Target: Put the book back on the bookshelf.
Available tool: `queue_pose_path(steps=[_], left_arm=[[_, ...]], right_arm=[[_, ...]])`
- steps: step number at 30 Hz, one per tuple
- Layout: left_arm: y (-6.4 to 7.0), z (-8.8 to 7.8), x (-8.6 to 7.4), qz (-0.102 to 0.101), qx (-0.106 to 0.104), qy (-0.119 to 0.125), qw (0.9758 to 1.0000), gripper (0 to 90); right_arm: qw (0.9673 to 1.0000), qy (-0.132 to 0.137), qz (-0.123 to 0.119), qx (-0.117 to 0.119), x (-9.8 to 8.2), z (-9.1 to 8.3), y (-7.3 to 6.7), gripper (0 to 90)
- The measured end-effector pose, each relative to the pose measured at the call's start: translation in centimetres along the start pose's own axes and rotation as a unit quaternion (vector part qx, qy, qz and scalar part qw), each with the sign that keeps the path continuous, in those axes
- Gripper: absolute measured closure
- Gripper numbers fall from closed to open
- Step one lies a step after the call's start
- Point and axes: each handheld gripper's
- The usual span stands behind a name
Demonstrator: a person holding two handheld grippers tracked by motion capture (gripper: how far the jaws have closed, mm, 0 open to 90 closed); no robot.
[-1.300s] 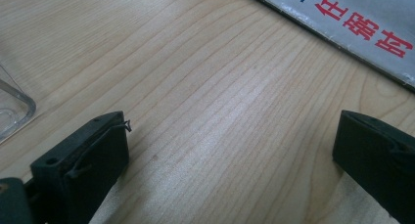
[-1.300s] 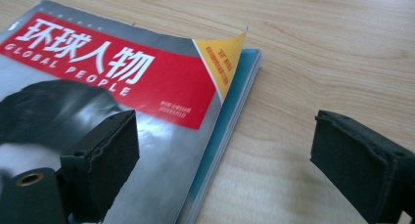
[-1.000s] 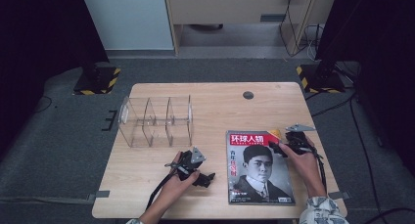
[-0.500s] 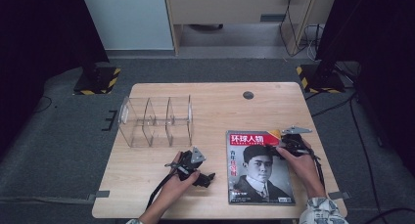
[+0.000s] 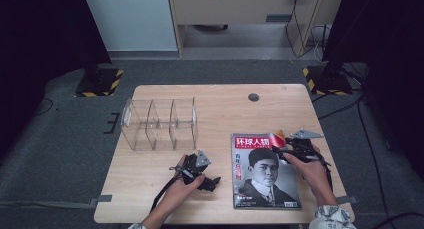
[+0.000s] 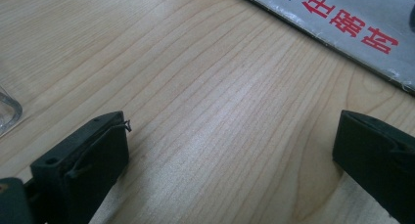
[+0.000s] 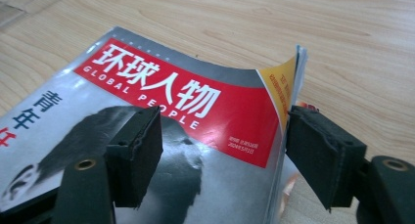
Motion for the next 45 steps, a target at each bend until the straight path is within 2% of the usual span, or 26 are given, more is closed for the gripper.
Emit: queue_pose_path(steps=[2, 6, 8, 9, 11, 16, 19, 21, 22, 24, 28, 29, 36, 38, 40, 41, 45], left_arm=[[0.0, 0.0, 0.0, 0.000, 0.000, 0.000, 1.0000, 0.0], [0.0, 0.0, 0.0, 0.001, -0.002, 0.000, 1.0000, 0.0], [0.0, 0.1, 0.0, 0.002, -0.003, 0.000, 1.0000, 0.0], [0.0, 0.1, 0.1, 0.002, -0.003, 0.000, 1.0000, 0.0], [0.1, 0.1, 0.1, 0.002, -0.003, 0.000, 1.0000, 0.0], [0.1, 0.1, 0.1, 0.003, -0.003, 0.000, 1.0000, 0.0], [0.1, 0.1, 0.1, 0.003, -0.002, 0.000, 1.0000, 0.0], [0.1, 0.1, 0.1, 0.003, -0.001, 0.000, 1.0000, 0.0], [0.1, 0.1, 0.1, 0.003, -0.001, 0.000, 1.0000, 0.0], [0.1, 0.1, 0.1, 0.003, -0.001, 0.000, 1.0000, 0.0], [0.1, 0.1, 0.1, 0.003, -0.001, 0.000, 1.0000, 0.0], [0.1, 0.1, 0.1, 0.003, -0.001, 0.000, 1.0000, 0.0], [0.1, 0.1, 0.1, 0.002, -0.001, 0.000, 1.0000, 0.0], [0.1, 0.3, 0.2, 0.001, -0.001, 0.000, 1.0000, 0.0], [0.1, 0.4, 0.2, 0.000, -0.001, 0.000, 1.0000, 0.0], [0.2, 0.4, 0.2, 0.000, -0.001, 0.001, 1.0000, 0.0], [0.2, 0.4, 0.2, 0.000, -0.001, 0.001, 1.0000, 0.0]], right_arm=[[1.0000, 0.001, -0.001, 0.004, 0.0, 0.0, 0.0, 32.4], [0.9996, -0.014, 0.019, 0.016, -0.2, 0.0, 0.3, 37.3], [0.9994, -0.020, 0.025, 0.014, -0.4, 0.1, 0.5, 38.4], [0.9987, -0.033, 0.035, 0.015, -1.0, 0.3, 0.7, 39.6], [0.9978, -0.053, 0.035, 0.017, -1.7, 0.5, 1.0, 39.5], [0.9977, -0.043, 0.047, 0.024, -1.7, 0.3, 1.1, 41.7], [0.9981, -0.021, 0.045, 0.037, -1.2, -0.4, 0.6, 48.9], [0.9981, -0.012, 0.039, 0.045, -1.1, -0.6, 0.5, 50.2], [0.9977, -0.011, 0.046, 0.047, -1.2, -0.7, 0.3, 50.4], [0.9978, -0.025, 0.040, 0.045, -1.6, -0.4, 0.3, 50.4], [0.9978, -0.026, 0.041, 0.045, -2.0, 0.0, 0.4, 49.6], [0.9980, -0.037, 0.036, 0.036, -2.3, 0.2, 0.3, 48.2], [0.9986, -0.023, 0.033, 0.036, -2.6, 0.2, 0.1, 44.5], [0.9990, -0.032, 0.011, 0.028, -2.5, 0.3, 0.0, 50.2], [0.9990, -0.035, 0.011, 0.024, -2.4, 0.2, 0.0, 53.5], [0.9989, -0.036, 0.023, 0.021, -2.3, 0.2, 0.1, 61.0], [0.9990, -0.035, 0.022, 0.018, -2.1, 0.0, 0.2, 71.9]])
Point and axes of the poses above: each handheld gripper's, and its own axes: z roughly forward along the jaws, x roughly out of its top, y roughly to its right, and after that the axes turned 12 degrees about y, right-handed
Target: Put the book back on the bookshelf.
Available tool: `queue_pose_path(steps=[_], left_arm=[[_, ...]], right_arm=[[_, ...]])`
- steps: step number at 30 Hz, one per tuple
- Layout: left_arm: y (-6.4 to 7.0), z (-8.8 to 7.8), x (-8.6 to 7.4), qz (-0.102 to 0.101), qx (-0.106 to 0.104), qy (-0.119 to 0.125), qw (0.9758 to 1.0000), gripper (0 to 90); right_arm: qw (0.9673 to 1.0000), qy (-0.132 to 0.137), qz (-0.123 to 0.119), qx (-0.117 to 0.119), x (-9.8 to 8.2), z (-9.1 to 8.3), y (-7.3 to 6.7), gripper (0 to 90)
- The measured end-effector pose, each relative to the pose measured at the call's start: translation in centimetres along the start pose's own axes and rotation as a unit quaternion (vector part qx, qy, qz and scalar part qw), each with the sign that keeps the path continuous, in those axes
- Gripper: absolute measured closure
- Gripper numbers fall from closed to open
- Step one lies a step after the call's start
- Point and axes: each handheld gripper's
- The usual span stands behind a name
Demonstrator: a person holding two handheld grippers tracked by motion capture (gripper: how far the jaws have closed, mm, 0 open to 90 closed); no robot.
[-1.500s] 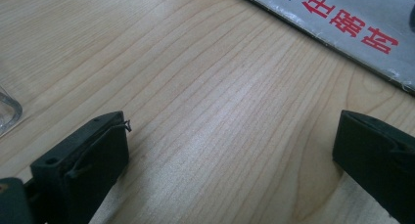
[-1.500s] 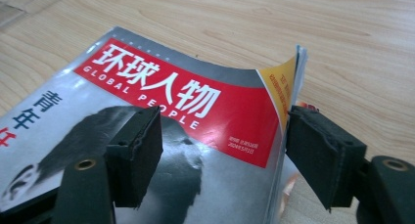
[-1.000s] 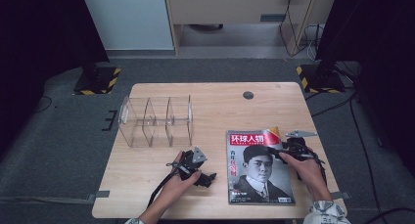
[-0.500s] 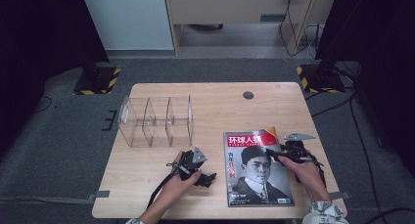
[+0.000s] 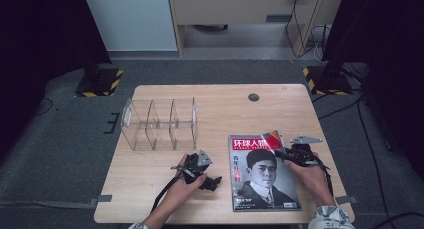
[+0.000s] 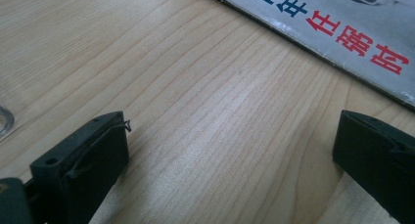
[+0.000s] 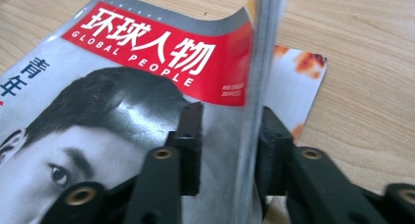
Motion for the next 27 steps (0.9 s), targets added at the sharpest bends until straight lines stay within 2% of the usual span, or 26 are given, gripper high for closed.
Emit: queue_pose_path(steps=[1, 4, 12, 17, 22, 27], left_arm=[[0.0, 0.0, 0.0, 0.000, 0.000, 0.000, 1.0000, 0.0], [0.0, 0.0, 0.0, 0.000, 0.000, 0.000, 1.0000, 0.0], [0.0, 0.0, 0.0, 0.000, 0.000, 0.000, 1.0000, 0.0], [0.0, 0.0, 0.0, 0.000, 0.000, 0.000, 1.0000, 0.0], [0.0, 0.0, 0.0, -0.001, 0.000, 0.000, 1.0000, 0.0], [0.0, 0.1, 0.1, -0.001, 0.000, 0.001, 1.0000, 0.0]], right_arm=[[1.0000, 0.000, 0.000, 0.000, 0.0, 0.0, 0.0, 71.9], [1.0000, -0.001, 0.006, -0.003, 0.3, -0.1, -0.1, 79.3], [0.9999, 0.007, -0.006, -0.005, 1.0, -0.4, -0.6, 86.9], [0.9998, 0.014, -0.015, -0.003, 1.5, -0.7, -1.0, 87.4], [0.9990, 0.034, -0.029, -0.003, 2.4, -1.3, -1.7, 87.5], [0.9982, 0.052, -0.031, -0.006, 3.1, -1.6, -2.1, 87.6]])
Point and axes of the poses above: each handheld gripper's, and its own axes: z roughly forward along the jaws, x roughly out of its top, y roughly to its right, and after that the axes turned 12 degrees about y, right-handed
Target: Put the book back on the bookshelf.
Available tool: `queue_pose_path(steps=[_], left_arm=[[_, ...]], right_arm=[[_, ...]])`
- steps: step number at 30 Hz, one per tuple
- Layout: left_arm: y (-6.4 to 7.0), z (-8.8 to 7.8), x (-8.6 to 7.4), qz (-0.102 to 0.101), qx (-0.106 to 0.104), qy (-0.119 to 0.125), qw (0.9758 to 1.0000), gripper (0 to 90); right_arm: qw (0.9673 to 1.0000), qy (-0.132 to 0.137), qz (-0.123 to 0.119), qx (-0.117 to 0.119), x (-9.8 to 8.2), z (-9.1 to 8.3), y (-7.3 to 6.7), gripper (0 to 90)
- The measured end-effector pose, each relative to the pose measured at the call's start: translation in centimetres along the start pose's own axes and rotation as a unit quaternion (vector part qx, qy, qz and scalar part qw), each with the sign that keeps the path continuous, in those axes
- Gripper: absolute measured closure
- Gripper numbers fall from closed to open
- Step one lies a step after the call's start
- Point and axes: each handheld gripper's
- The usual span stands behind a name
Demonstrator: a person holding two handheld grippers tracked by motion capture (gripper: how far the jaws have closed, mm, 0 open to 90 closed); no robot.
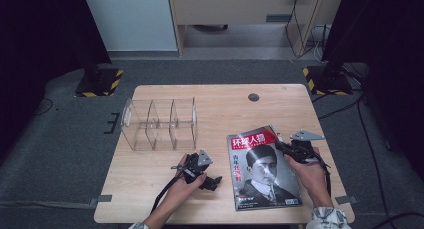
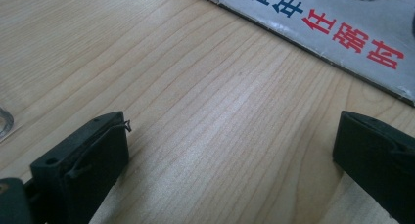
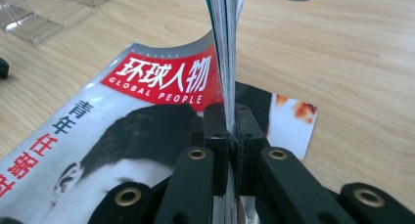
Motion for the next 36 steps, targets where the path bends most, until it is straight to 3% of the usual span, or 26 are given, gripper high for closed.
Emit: queue_pose_path(steps=[4, 5, 10, 13, 16, 18, 22, 24, 26, 31, 36], left_arm=[[0.0, 0.0, 0.0, -0.003, 0.002, 0.006, 1.0000, 3.0], [0.1, -0.1, 0.1, -0.013, -0.003, 0.014, 0.9998, 3.4], [0.4, -0.2, 0.5, -0.012, -0.013, 0.024, 0.9996, 4.6], [0.4, 0.0, 1.0, -0.033, -0.031, 0.040, 0.9981, 5.8], [0.5, 0.2, 1.4, -0.032, -0.040, 0.047, 0.9976, 5.8], [0.8, 0.7, 2.0, -0.024, -0.051, 0.048, 0.9972, 5.8], [1.1, 1.4, 2.3, -0.032, -0.058, 0.053, 0.9964, 5.9], [1.0, 1.9, 2.3, -0.048, -0.060, 0.060, 0.9952, 6.4], [1.0, 2.0, 2.3, -0.048, -0.060, 0.060, 0.9952, 6.8], [0.8, 2.6, 2.7, -0.071, -0.073, 0.080, 0.9915, 7.2], [1.0, 3.9, 3.5, -0.073, -0.073, 0.074, 0.9919, 9.2]], right_arm=[[1.0000, 0.008, -0.002, -0.004, 0.2, -0.1, 0.1, 87.6], [0.9999, 0.011, -0.003, -0.004, 0.3, -0.3, 0.2, 87.6], [0.9997, 0.024, -0.004, -0.006, 0.8, -0.5, 0.1, 87.6], [0.9993, 0.037, -0.007, -0.008, 1.1, -0.6, 0.0, 87.6], [0.9991, 0.040, -0.009, -0.009, 1.2, -0.7, -0.1, 87.6], [0.9989, 0.044, -0.010, -0.010, 1.3, -0.7, -0.3, 87.6], [0.9985, 0.052, -0.011, -0.015, 1.6, -0.8, -0.5, 87.7], [0.9977, 0.064, -0.011, -0.017, 1.9, -1.0, -0.7, 87.7], [0.9976, 0.067, -0.010, -0.015, 1.9, -1.1, -0.7, 87.7], [0.9969, 0.077, -0.011, -0.011, 2.3, -1.3, -0.9, 87.7], [0.9963, 0.085, -0.006, -0.007, 2.5, -1.6, -1.0, 87.7]])
Point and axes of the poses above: each handheld gripper's, and its own axes: z roughly forward along the jaws, x roughly out of its top, y roughly to its right, and after that the axes turned 12 degrees about y, right-handed
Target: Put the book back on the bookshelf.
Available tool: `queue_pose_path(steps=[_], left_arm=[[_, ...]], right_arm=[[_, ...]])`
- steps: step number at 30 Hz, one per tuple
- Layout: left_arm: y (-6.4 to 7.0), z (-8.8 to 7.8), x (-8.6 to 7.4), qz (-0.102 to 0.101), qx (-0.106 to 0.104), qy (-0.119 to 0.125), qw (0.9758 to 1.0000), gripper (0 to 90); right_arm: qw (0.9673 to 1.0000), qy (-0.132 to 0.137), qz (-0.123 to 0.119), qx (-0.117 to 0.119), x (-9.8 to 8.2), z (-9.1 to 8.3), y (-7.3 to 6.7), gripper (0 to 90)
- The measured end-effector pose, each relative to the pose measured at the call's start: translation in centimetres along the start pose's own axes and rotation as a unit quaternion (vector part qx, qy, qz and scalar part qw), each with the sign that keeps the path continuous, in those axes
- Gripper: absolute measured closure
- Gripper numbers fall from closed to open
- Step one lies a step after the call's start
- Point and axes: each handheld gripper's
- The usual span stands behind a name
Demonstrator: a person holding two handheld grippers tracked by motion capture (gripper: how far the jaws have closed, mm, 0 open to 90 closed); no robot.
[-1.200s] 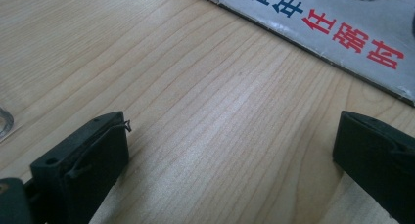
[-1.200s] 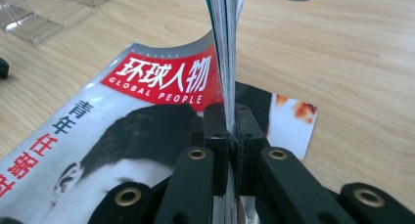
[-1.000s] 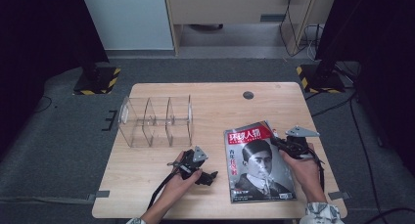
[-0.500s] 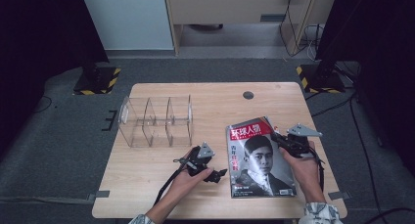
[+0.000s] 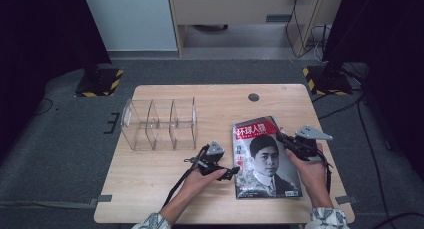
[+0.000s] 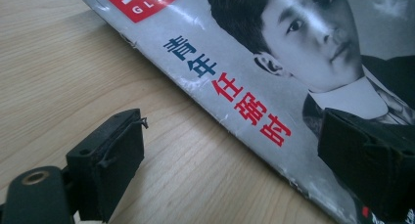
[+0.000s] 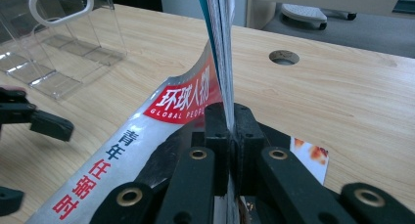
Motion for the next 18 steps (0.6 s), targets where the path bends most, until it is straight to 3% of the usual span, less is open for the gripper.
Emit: queue_pose_path(steps=[5, 8, 18], left_arm=[[0.4, 1.2, 0.3, -0.017, -0.014, -0.008, 0.9997, 11.0], [0.7, 1.7, 0.3, -0.010, -0.011, -0.013, 0.9998, 11.9], [0.3, 2.8, 0.5, -0.023, 0.000, -0.019, 0.9996, 13.0]], right_arm=[[1.0000, 0.008, 0.000, 0.006, 0.2, 0.0, -0.2, 87.7], [0.9999, 0.010, -0.001, 0.007, 0.3, 0.0, -0.3, 87.7], [0.9994, 0.030, 0.009, 0.014, 0.7, -0.2, -0.4, 87.7]])
Point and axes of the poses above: each handheld gripper's, and its own axes: z roughly forward along the jaws, x roughly out of its top, y roughly to its right, and after that the axes turned 12 degrees about y, right-handed
